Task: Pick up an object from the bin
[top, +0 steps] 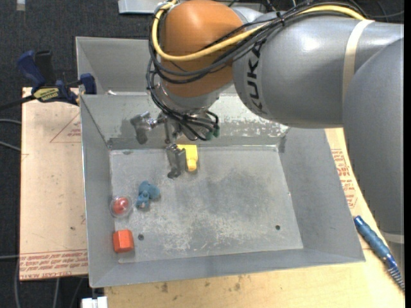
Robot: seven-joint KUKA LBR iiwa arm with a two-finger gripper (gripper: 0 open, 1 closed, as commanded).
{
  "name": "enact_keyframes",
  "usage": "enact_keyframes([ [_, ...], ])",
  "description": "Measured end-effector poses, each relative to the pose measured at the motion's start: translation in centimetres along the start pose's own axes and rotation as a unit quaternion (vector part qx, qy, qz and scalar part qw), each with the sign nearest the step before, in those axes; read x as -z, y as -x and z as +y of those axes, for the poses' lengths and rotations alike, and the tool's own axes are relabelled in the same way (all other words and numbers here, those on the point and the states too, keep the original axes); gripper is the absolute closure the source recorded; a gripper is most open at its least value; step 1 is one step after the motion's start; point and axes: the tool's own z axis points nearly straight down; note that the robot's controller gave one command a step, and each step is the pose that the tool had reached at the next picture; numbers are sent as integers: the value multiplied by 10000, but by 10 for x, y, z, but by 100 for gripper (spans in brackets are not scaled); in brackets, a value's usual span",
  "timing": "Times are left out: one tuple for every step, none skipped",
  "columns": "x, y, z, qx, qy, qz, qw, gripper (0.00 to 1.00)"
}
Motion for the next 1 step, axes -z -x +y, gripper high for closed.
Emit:
enact_keyframes([
  [-64, -19, 20, 1009, 10, 36, 9949, 0],
])
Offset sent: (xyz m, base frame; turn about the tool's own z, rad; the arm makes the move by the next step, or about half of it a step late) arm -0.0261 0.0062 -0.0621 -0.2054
